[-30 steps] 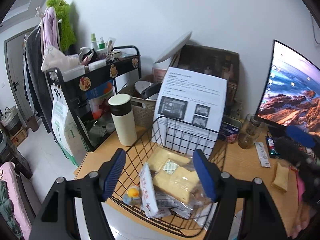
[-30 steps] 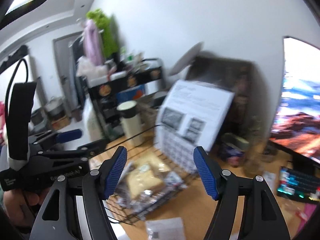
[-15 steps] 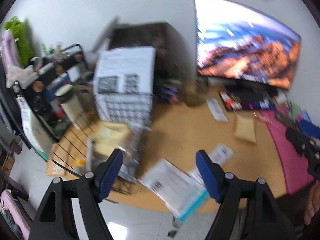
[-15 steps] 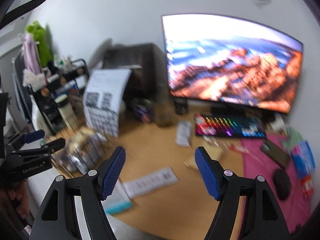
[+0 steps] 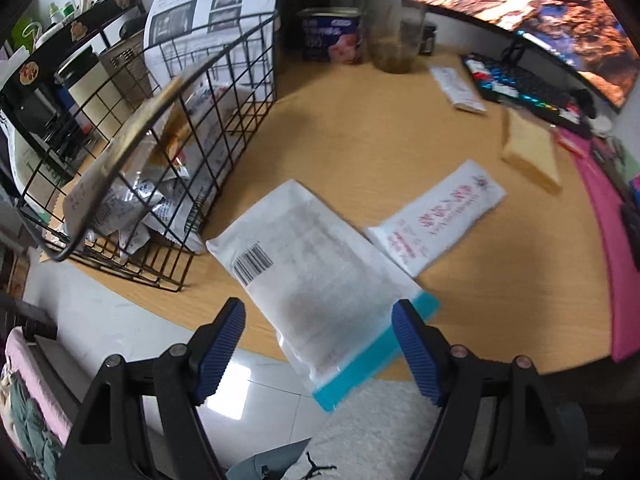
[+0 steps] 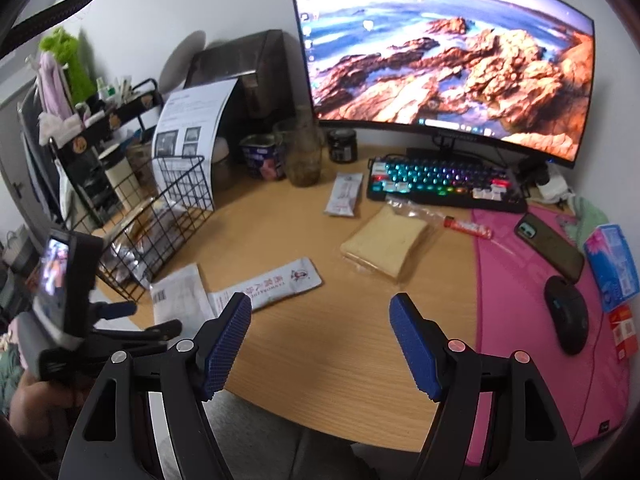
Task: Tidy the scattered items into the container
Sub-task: 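Move both open tools back over the remaining desk packets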
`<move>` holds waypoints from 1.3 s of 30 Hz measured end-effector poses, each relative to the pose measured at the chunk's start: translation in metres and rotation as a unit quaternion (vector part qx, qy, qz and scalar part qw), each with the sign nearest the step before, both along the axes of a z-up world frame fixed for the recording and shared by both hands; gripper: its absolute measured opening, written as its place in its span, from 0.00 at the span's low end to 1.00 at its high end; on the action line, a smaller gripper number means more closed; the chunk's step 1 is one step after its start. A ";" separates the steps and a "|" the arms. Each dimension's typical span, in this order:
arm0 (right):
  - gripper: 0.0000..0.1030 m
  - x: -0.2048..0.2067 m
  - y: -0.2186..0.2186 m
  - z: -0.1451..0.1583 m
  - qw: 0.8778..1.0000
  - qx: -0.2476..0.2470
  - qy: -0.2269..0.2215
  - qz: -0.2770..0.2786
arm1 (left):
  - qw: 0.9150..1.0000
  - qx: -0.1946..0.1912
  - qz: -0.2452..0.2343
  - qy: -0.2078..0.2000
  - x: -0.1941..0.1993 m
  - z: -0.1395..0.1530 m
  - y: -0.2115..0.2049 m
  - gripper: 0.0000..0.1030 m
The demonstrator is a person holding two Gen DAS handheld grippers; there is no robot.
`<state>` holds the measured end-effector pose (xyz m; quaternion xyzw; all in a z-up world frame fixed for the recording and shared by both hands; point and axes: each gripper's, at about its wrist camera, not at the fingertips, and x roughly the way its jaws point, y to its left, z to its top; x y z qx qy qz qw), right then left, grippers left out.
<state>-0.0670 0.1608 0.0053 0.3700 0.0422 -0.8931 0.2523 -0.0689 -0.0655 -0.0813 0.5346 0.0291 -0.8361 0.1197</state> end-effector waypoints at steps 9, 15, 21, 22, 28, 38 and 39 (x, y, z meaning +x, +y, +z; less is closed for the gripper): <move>0.70 -0.026 0.006 -0.019 1.000 -0.003 -0.023 -0.004 | 0.999 -0.023 -0.020 -0.032 -0.032 -0.031 0.012 0.78; 0.70 -0.042 0.019 -0.026 0.999 0.006 -0.027 -0.027 | 0.996 -0.008 -0.086 -0.029 -0.050 -0.032 0.050 0.79; 0.70 -0.056 0.037 -0.030 0.998 0.012 -0.025 -0.057 | 0.994 -0.003 -0.108 -0.025 -0.065 -0.027 0.069 0.78; 0.70 -0.060 0.039 -0.033 0.998 0.014 -0.028 -0.062 | 0.994 -0.002 -0.103 -0.027 -0.066 -0.027 0.067 0.78; 0.70 -0.096 0.034 -0.055 0.995 -0.016 -0.069 -0.071 | 0.998 0.015 -0.044 -0.029 -0.052 -0.018 0.024 0.78; 0.70 -0.114 -0.008 -0.063 0.997 -0.024 -0.070 -0.027 | 0.998 0.017 0.046 -0.035 -0.049 -0.031 -0.016 0.80; 0.70 -0.113 -0.010 -0.063 0.997 -0.021 -0.069 -0.025 | 0.998 0.014 0.047 -0.036 -0.051 -0.033 -0.016 0.81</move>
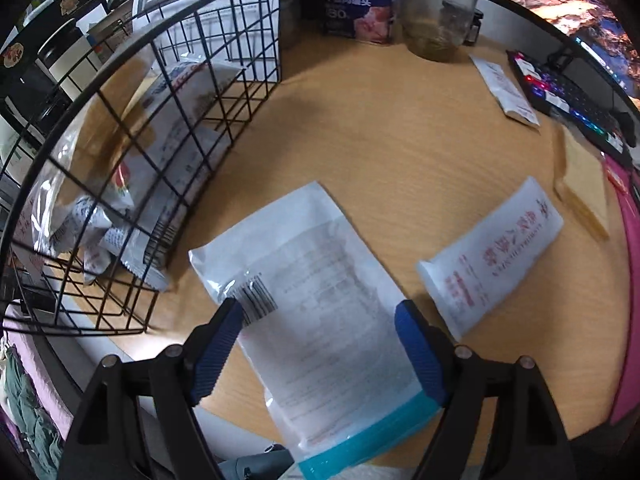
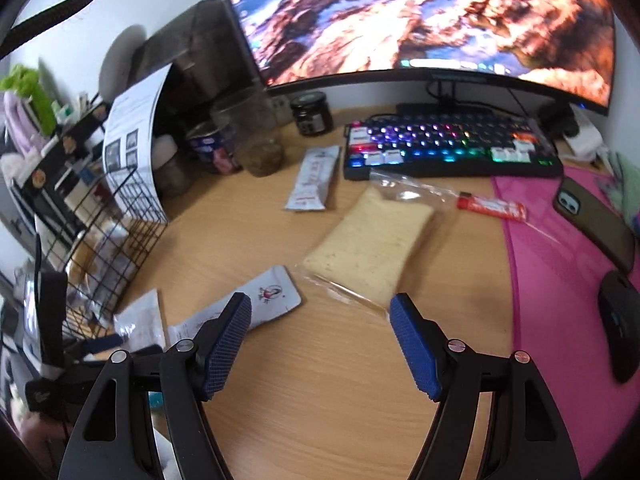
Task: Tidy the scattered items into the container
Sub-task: 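Move both open tools back over the remaining desk packets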
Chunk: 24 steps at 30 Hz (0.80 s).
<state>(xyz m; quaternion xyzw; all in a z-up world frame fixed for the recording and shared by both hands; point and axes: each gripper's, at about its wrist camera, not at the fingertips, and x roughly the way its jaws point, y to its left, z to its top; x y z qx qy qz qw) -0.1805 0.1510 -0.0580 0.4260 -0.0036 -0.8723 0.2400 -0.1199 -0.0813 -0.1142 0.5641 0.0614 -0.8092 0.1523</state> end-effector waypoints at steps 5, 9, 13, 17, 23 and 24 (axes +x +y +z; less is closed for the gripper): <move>0.70 -0.004 0.007 -0.003 1.000 0.000 -0.007 -0.008 | 1.000 -0.004 -0.030 0.007 -0.014 -0.007 0.013 0.91; 0.70 -0.005 0.015 -0.003 1.000 0.003 -0.008 -0.017 | 0.996 -0.010 -0.092 0.004 -0.030 -0.004 0.041 0.89; 0.70 -0.007 0.024 -0.001 1.000 0.004 -0.005 -0.024 | 0.990 -0.003 -0.137 0.034 -0.033 0.020 0.056 0.88; 0.70 -0.012 0.036 0.002 0.999 0.000 0.003 -0.039 | 0.972 0.019 -0.229 0.049 -0.044 0.037 0.087 0.88; 0.70 -0.017 0.046 0.002 0.999 -0.005 0.003 -0.047 | 0.951 0.011 -0.306 0.029 -0.072 0.022 0.120 0.88; 0.70 -0.017 0.047 0.002 0.999 -0.004 0.002 -0.048 | 0.950 0.007 -0.310 0.022 -0.076 0.019 0.122 0.88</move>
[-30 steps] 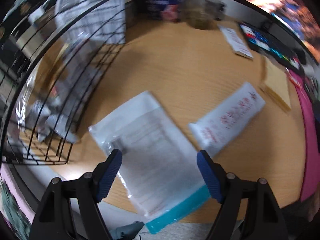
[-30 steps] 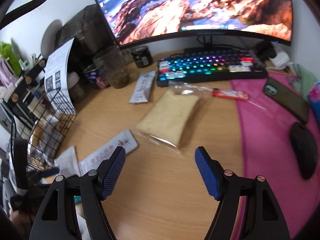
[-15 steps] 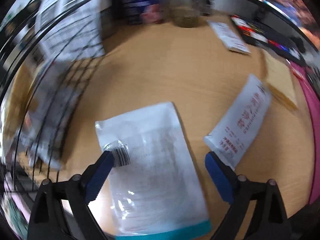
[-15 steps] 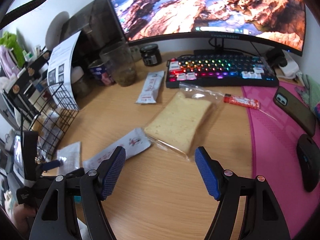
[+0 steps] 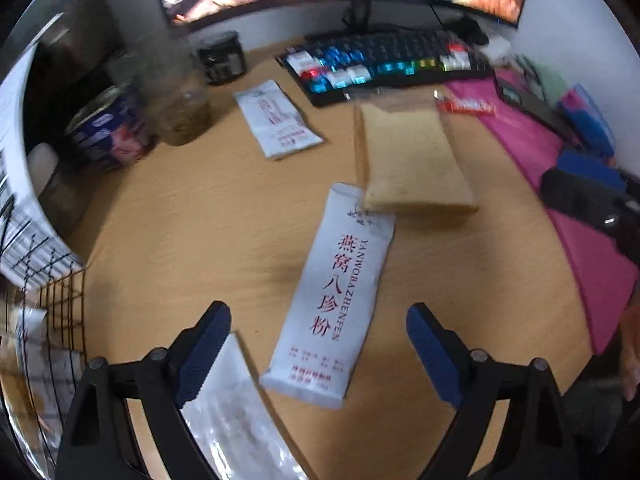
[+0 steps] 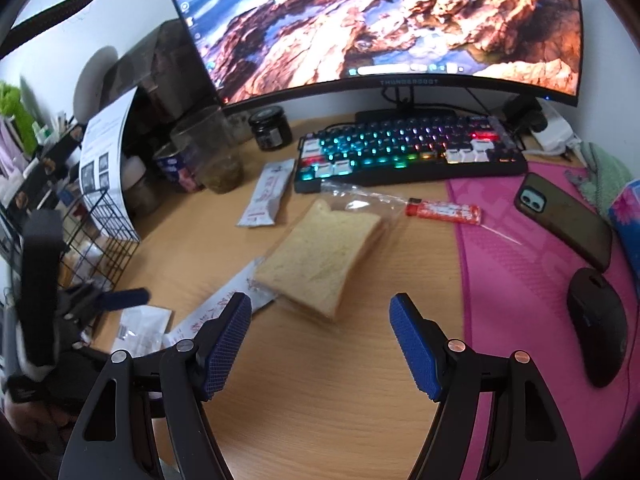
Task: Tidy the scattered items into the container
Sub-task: 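Move both open tools back over the remaining desk packets, then grasp the white printed packet with the left tool while the right tool grasps the bread bag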
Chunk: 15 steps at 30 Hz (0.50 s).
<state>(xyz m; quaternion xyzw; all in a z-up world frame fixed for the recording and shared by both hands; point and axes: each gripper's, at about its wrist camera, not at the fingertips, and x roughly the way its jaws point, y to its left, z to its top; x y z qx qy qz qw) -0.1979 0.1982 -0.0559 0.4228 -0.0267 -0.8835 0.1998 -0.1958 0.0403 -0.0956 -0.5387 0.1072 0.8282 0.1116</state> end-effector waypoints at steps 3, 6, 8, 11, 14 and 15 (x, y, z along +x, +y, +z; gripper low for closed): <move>0.70 -0.003 0.004 -0.002 1.000 0.000 0.000 -0.005 | 1.000 -0.003 -0.002 -0.012 -0.010 -0.008 0.001 0.88; 0.70 -0.008 0.007 -0.005 1.000 -0.005 -0.006 -0.009 | 1.000 -0.015 0.000 -0.020 -0.012 -0.015 0.002 0.82; 0.70 -0.010 0.007 -0.007 1.000 -0.003 -0.008 -0.009 | 0.999 -0.019 0.003 -0.028 -0.014 -0.020 0.001 0.76; 0.70 -0.013 0.004 -0.009 1.000 0.007 -0.012 -0.009 | 0.999 0.000 0.003 -0.040 -0.015 -0.019 0.000 0.68; 0.70 -0.016 0.002 -0.011 1.000 0.011 -0.016 -0.011 | 0.999 0.014 -0.003 -0.048 -0.014 -0.018 0.002 0.56; 0.70 -0.017 0.001 -0.011 1.000 0.011 -0.017 -0.012 | 0.999 0.014 -0.003 -0.048 -0.014 -0.018 0.003 0.56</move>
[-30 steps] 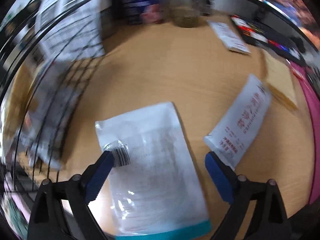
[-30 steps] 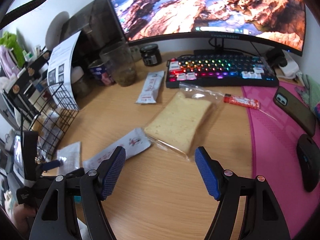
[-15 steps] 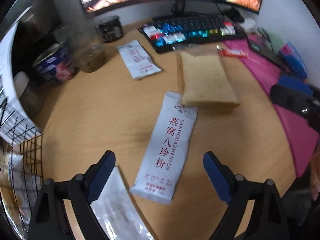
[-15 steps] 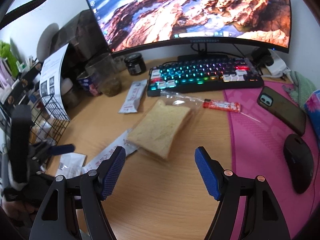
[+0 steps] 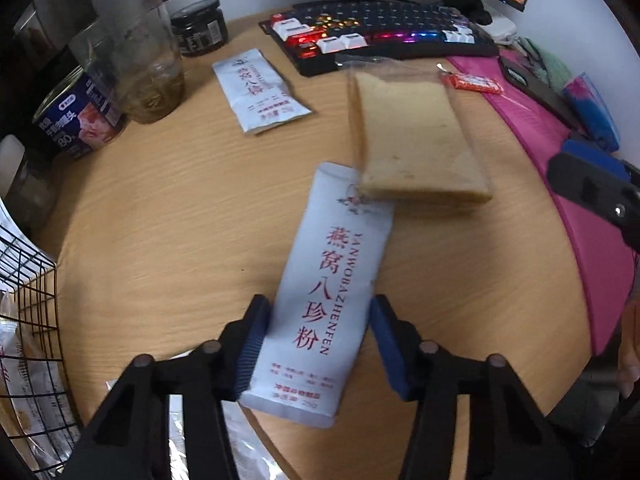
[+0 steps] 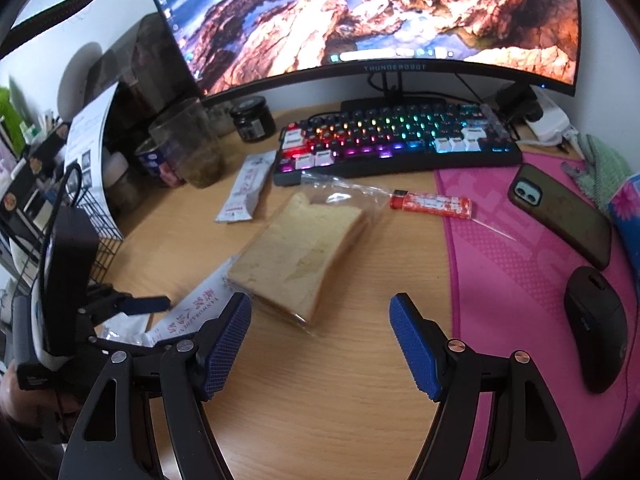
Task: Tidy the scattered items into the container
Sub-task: 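Grasp the white printed packet with the left tool while the right tool grasps the bread bag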
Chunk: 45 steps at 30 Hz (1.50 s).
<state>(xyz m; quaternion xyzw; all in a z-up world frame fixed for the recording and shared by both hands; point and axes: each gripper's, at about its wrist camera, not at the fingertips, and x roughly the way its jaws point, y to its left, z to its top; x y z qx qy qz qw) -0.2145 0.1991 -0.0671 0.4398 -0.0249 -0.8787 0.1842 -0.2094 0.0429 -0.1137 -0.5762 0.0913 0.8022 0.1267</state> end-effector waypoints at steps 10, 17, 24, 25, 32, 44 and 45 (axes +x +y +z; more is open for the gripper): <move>0.70 -0.035 -0.023 -0.023 0.997 -0.002 -0.062 -0.037 | 1.000 -0.002 0.030 0.006 -0.010 -0.001 -0.012 0.54; 0.70 -0.058 -0.047 -0.041 0.994 -0.009 -0.088 -0.062 | 0.999 0.002 0.045 0.008 -0.024 -0.001 -0.034 0.54; 0.70 -0.077 -0.068 -0.053 0.991 0.026 -0.096 -0.085 | 0.997 0.003 0.078 0.020 -0.041 -0.002 -0.062 0.54; 0.71 -0.078 -0.070 -0.053 0.991 0.027 -0.093 -0.088 | 0.996 0.004 0.088 0.022 -0.042 -0.002 -0.066 0.54; 0.78 -0.080 -0.093 -0.051 0.990 0.068 -0.070 -0.097 | 0.990 0.015 0.133 0.039 -0.049 -0.004 -0.087 0.55; 0.81 -0.078 -0.114 -0.053 0.990 0.057 -0.082 -0.101 | 0.983 0.024 0.175 0.051 -0.056 -0.007 -0.101 0.56; 0.82 -0.078 -0.116 -0.053 0.990 0.056 -0.083 -0.099 | 0.982 0.023 0.179 0.052 -0.056 -0.008 -0.103 0.56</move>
